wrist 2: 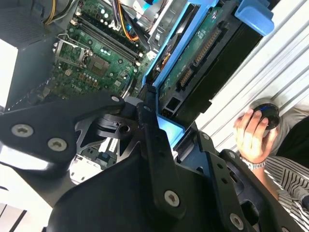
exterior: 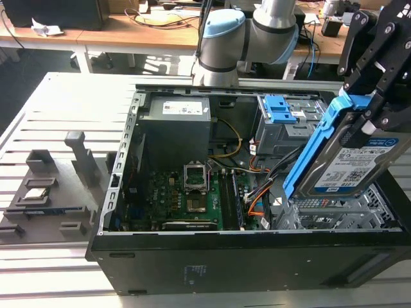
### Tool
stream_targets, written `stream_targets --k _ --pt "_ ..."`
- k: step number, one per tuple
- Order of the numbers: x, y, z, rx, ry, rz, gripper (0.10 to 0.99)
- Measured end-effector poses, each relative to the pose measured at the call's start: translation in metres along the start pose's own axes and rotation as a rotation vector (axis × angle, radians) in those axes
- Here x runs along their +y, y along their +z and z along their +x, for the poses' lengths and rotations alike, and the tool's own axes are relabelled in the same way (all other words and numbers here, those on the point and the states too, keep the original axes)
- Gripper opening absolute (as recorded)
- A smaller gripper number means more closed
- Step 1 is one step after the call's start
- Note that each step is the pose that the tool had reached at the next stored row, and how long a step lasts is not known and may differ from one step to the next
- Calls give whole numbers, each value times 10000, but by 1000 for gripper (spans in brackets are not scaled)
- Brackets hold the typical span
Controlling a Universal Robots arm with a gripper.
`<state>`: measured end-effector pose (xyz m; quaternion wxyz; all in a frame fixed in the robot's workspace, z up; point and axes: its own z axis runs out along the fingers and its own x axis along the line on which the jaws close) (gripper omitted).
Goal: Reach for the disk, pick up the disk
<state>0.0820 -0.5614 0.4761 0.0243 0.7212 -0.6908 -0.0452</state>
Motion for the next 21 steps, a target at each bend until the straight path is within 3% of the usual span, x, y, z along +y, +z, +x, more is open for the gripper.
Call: stream_targets --k 11,17,21 --pt "-248 135 15 -17 13 -185 369" --pt "-327 189 17 -17 16 -234 369" --pt "-340 208 -4 -19 15 -242 369"
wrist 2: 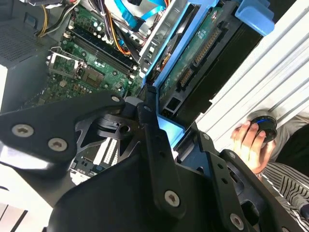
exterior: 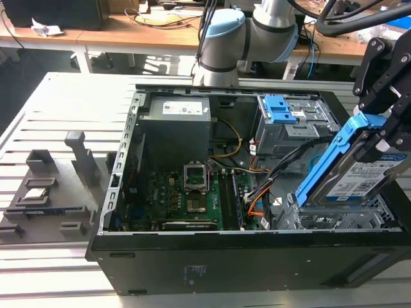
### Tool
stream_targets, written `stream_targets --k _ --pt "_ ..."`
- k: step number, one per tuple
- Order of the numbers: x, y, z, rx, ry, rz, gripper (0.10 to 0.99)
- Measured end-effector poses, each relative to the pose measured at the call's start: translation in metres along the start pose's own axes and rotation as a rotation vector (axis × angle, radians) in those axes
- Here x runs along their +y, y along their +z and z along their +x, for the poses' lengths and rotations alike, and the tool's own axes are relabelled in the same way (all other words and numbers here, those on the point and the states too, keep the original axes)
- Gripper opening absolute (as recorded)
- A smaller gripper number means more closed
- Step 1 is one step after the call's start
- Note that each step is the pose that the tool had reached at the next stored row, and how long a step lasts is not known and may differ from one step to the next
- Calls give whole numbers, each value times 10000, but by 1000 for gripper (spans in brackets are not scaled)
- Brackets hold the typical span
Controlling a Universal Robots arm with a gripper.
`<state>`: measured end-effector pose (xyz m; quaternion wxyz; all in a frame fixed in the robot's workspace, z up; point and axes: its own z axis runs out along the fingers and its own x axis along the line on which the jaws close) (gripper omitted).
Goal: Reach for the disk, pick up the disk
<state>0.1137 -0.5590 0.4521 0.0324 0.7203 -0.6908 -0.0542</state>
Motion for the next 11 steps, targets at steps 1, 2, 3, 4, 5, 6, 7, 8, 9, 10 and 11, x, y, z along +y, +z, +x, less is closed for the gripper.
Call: stream_targets --k 1,2,3,4,5,6,7,8,9,10,11 --pt "-5 2 -5 0 0 -1 369" --pt "-15 4 -14 -1 2 -4 369" --pt "-22 7 -18 -2 1 -6 369" --pt "-21 7 -18 0 2 -6 369" --pt "-21 7 -18 0 3 -6 369" --pt "-22 7 -18 0 3 -7 369" --pt "-22 7 -18 -1 2 -7 369" --pt "-22 8 -19 0 2 -7 369" --pt "-22 9 -18 -1 2 -7 369" --pt "-22 9 -18 0 2 -7 369" --pt "-22 9 -18 -1 2 -7 369"
